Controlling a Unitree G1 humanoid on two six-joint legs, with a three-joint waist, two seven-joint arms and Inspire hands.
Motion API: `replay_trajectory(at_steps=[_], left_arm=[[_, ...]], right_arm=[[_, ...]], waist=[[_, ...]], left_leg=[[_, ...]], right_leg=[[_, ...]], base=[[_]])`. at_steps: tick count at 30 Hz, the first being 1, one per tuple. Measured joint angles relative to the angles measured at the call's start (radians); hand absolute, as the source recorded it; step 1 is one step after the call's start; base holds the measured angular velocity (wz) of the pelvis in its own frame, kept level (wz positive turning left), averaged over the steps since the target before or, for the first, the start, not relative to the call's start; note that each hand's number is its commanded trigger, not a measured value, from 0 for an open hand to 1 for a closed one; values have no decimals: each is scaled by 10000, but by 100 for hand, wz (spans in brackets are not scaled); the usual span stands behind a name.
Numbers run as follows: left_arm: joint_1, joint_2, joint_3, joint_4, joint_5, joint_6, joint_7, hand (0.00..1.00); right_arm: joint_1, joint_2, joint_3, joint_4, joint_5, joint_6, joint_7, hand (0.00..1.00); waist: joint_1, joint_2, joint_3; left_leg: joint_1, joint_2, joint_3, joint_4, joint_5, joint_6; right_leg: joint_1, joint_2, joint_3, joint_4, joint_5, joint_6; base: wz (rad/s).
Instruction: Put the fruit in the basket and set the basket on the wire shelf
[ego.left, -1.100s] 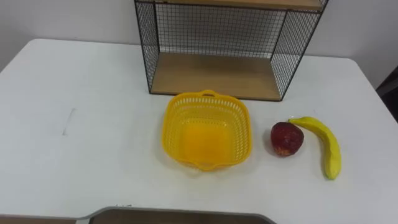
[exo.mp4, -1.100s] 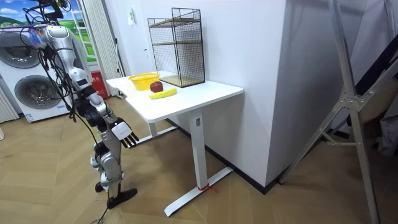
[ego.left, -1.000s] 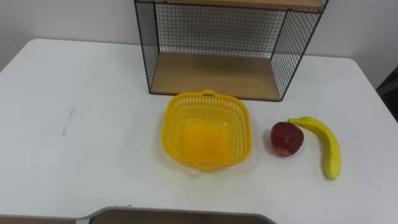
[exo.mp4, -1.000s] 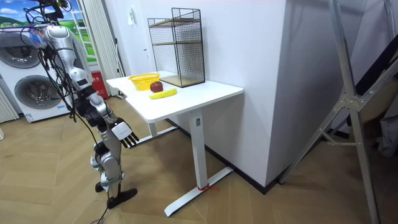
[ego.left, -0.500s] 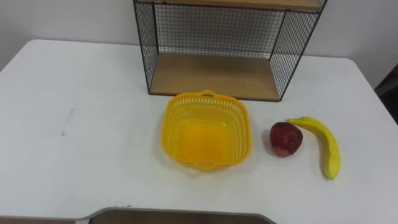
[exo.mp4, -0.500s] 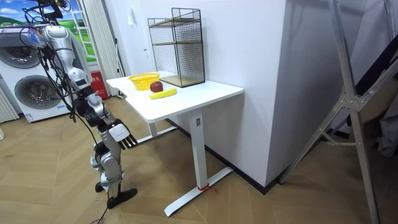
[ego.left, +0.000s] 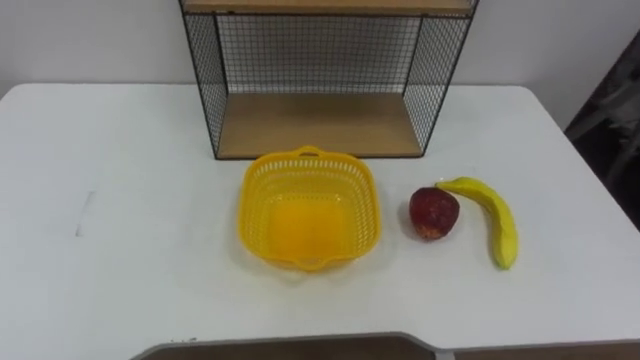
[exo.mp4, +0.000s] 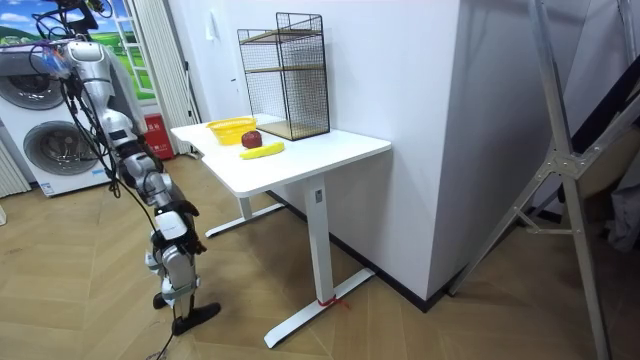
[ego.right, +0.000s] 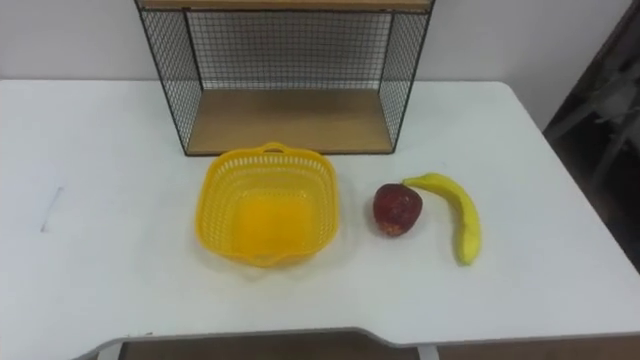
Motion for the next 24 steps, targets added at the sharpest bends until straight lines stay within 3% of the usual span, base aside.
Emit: replay_trajectory(at_steps=[2,7,15,18,20,24], left_arm=[[18,11,343,-9,-93,-37,190,0],[240,199,565,-89,-531,-89,385,0],[684,286,570,-650,-508,-360,578,0],[761,330,553,-907,-483,-417,603,0],[594,325,514,-1075,-475,-547,696,0],[537,367,166,-1213,-473,-757,799,0]], right_arm=[[-2,-23,-1076,-102,1195,2,-616,0],[-34,-231,-2639,-996,2201,-51,-2333,0],[-42,-801,-3478,-4229,1385,-991,-5644,0],[-51,-999,-3660,-6358,174,-1364,-7212,0],[-89,-1125,-3629,-7863,-1564,-1613,-8233,0],[-289,-1391,-3636,-9658,-4551,-1849,-9337,0]], waist=[[-121,-42,-26],[-430,-116,-75],[-779,-283,-111],[-838,-309,-98],[-810,-363,-80],[-776,-432,-25]], left_leg=[[-19,-9,50,-3,-1,-1],[8,-41,242,3,-4,2],[-69,-76,267,5,-15,11],[-193,-92,249,3,-11,16],[-438,-112,216,50,4,38],[-565,-122,192,59,8,43]], right_leg=[[-165,3,67,194,-51,-7],[-338,31,278,547,-212,9],[-492,3,293,690,-271,42],[-623,-4,301,705,-276,48],[-840,-32,260,701,-254,64],[-932,-40,253,674,-254,73]], base=[[-12],[-11],[-1],[0],[5],[1]])
